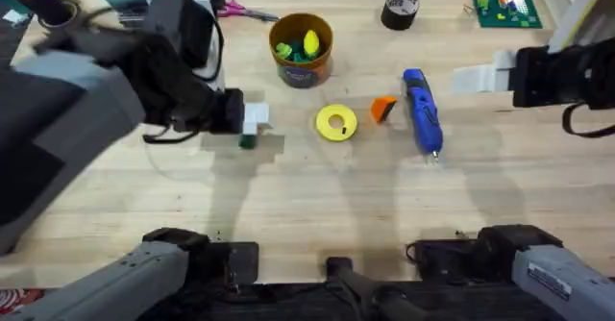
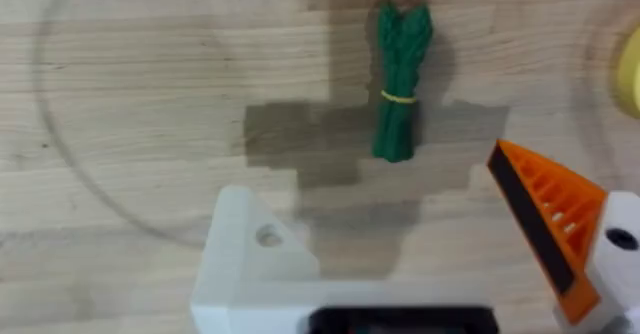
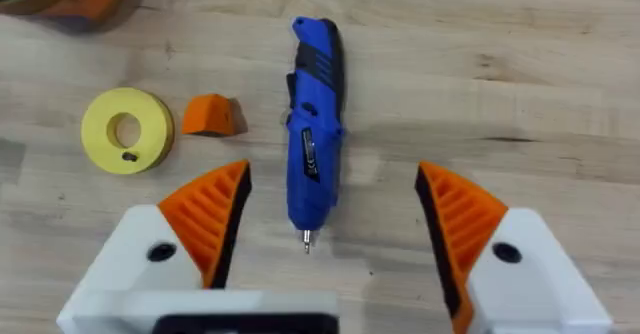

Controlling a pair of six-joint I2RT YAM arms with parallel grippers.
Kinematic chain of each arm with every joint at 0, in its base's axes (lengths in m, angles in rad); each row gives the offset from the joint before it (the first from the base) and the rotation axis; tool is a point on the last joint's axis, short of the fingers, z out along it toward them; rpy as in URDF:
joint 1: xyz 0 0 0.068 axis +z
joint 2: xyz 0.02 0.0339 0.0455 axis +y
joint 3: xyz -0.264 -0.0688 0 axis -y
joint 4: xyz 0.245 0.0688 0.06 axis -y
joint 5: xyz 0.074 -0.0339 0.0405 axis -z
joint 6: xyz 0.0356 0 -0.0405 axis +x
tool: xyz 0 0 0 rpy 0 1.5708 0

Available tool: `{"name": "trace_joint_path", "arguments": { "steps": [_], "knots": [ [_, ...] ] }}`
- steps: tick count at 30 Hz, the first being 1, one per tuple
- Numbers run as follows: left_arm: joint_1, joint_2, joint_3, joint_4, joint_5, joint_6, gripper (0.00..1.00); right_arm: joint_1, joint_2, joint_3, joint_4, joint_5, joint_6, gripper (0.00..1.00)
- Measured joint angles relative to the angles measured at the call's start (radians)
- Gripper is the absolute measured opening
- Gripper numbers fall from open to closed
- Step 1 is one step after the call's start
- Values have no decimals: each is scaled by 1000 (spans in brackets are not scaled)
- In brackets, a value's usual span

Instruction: Pick up the gripper from the table and insert it into the empty holder that is missing its gripper. Then pick up a screw, insert it into the mounting hole, and use the screwdriver to tighten it. Finally, clean up the table by picking up the vegetable and placing it into the bucket.

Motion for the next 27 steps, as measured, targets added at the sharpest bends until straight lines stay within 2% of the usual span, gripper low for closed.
{"name": "trace_joint_path", "arguments": {
  "steps": [4, 7, 9, 12, 17, 24, 26, 27],
  "knots": [
    [0, 30, -71, 108, 0, 7, 987, 0, 0, 0, 0, 0, 0, 995],
    [0, 75, -83, 158, 0, 32, 986, 0, 0, 0, 0, 0, 0, 996],
    [0, 132, -83, 236, -1, 66, 986, 0, 0, 0, 0, 0, 0, 996],
    [1, 162, -83, 273, -1, 78, 983, 0, 0, 0, 0, 0, 0, 996],
    [3, 198, -83, 282, -1, 85, 895, 0, 0, 0, 0, 0, 0, 996],
    [3, 232, -82, 288, 22, 87, 711, 0, 0, 0, 0, 0, 0, 996],
    [2, 232, -82, 289, 35, 90, 551, 0, 0, 0, 0, 0, 0, 996],
    [2, 232, -82, 291, 41, 87, 429, 0, 0, 0, 0, 0, 0, 996]
  ]
}}
